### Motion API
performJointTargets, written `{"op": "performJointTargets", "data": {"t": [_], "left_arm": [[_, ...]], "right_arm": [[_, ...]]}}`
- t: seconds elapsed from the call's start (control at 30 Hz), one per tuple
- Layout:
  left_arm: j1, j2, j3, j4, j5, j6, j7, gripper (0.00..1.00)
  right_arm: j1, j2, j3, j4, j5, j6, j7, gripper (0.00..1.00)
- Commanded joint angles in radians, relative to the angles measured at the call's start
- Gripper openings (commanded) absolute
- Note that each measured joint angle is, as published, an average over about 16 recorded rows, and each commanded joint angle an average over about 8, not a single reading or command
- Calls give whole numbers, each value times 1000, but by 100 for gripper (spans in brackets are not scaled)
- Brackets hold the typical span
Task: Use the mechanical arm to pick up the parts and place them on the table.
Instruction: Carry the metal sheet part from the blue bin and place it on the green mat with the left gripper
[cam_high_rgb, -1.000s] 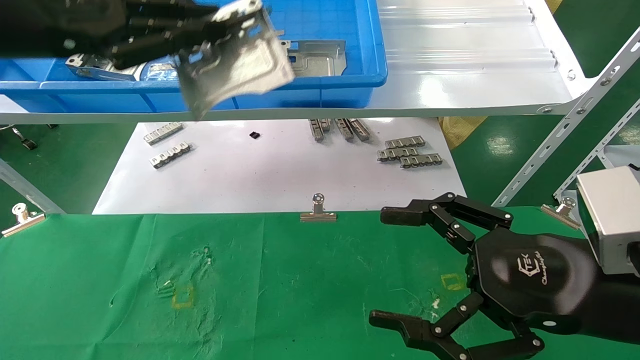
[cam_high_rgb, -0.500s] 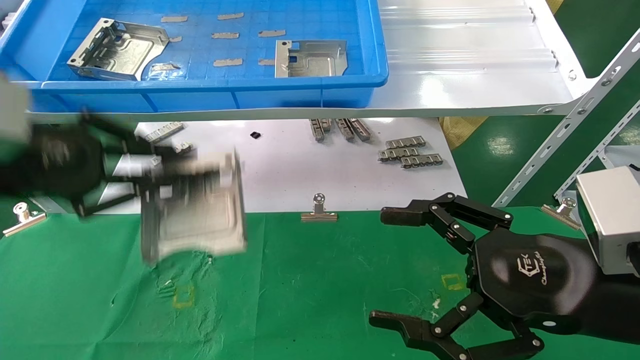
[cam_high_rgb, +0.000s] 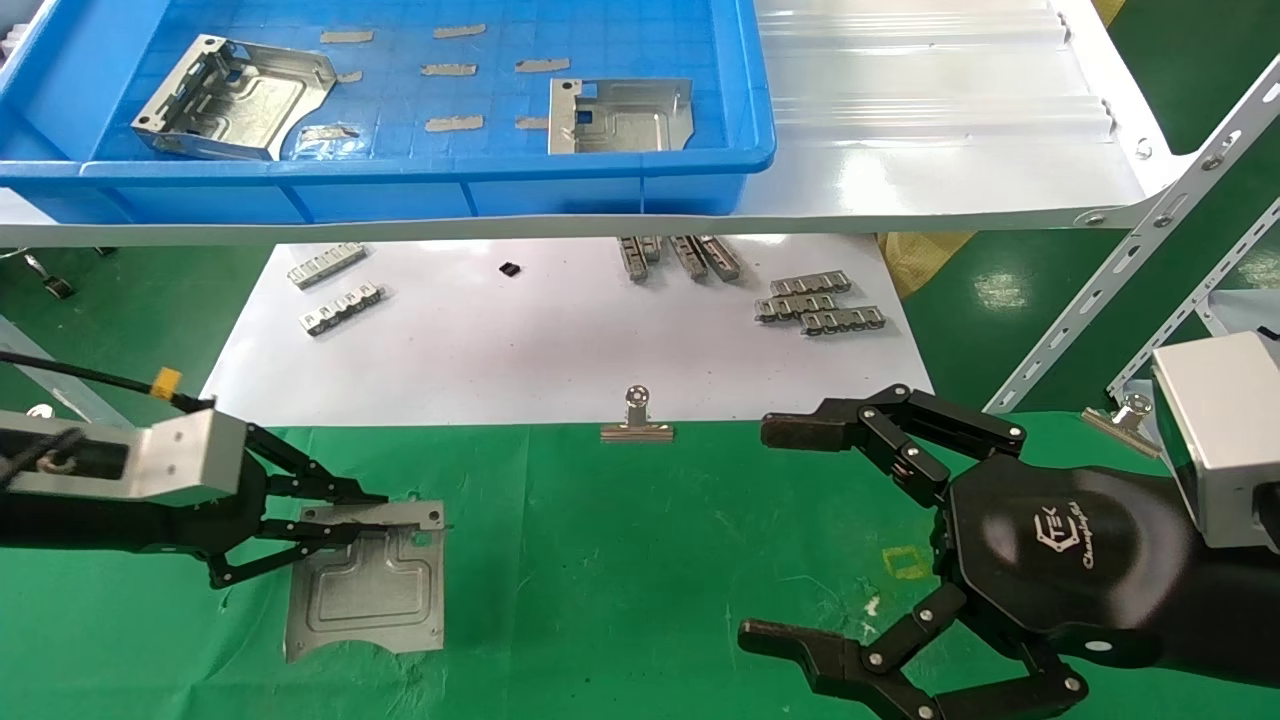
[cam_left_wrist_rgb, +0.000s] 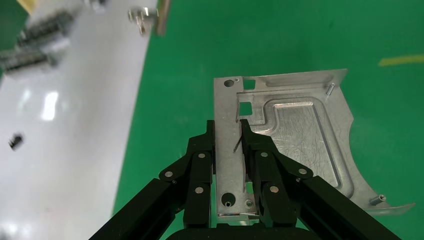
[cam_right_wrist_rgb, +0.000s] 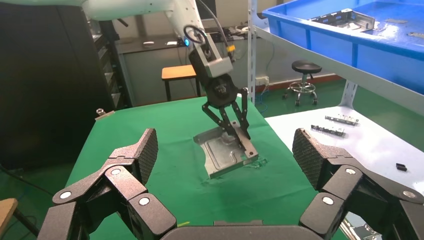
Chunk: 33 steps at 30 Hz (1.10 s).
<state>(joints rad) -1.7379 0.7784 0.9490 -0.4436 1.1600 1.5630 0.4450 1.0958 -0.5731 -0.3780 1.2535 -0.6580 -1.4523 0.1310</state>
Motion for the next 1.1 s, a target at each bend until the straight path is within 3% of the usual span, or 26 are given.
{"op": "performJointTargets", "data": {"t": [0.03, 0.1, 0.3, 0.37, 0.77, 1.1], "left_arm": [[3, 20, 14, 43, 17, -6, 27, 1], [-1, 36, 26, 73, 33, -5, 52, 15], [-18, 80, 64, 142, 85, 1, 120, 88], [-22, 96, 74, 162, 95, 4, 139, 100], [-56, 149, 83, 283, 82, 2, 219, 100], [-39, 125, 52, 339, 11, 24, 193, 100]], "right_arm": [[0, 0, 0, 0, 0, 0, 0, 100], [0, 0, 0, 0, 0, 0, 0, 100], [0, 0, 0, 0, 0, 0, 0, 100], [0, 0, 0, 0, 0, 0, 0, 100], [0, 0, 0, 0, 0, 0, 0, 100], [0, 0, 0, 0, 0, 0, 0, 100]]}}
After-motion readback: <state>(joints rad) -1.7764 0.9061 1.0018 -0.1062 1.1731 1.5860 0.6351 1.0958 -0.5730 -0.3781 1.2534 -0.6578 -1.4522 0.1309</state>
